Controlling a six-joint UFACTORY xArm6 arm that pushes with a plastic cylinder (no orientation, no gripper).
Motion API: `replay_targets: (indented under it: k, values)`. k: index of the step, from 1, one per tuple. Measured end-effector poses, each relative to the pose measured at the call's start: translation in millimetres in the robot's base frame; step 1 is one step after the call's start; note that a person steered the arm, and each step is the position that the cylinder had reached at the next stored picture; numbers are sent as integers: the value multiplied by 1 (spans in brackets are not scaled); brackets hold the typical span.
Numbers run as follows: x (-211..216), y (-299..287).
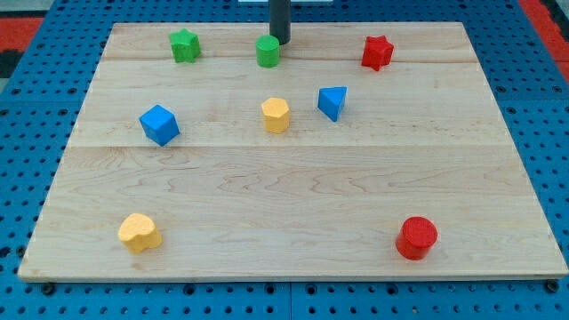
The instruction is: Move the blue cube top right to the yellow heart
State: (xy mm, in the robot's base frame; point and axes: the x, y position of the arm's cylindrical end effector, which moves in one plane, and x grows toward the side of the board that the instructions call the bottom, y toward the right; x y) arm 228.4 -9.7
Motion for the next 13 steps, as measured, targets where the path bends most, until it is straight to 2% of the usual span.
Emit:
replay_targets:
  k: [1,2,3,4,5,6,7,8,9,10,11,12,13]
  values:
    - [0,2]
    - [38,15]
    - [81,-1]
    - [95,-35]
    - [135,-109]
    - [156,-205]
    - [196,-180]
    - [254,-96]
    - [313,-63]
    - [367,-83]
    - [385,-106]
    - [319,-130]
    - [325,-163]
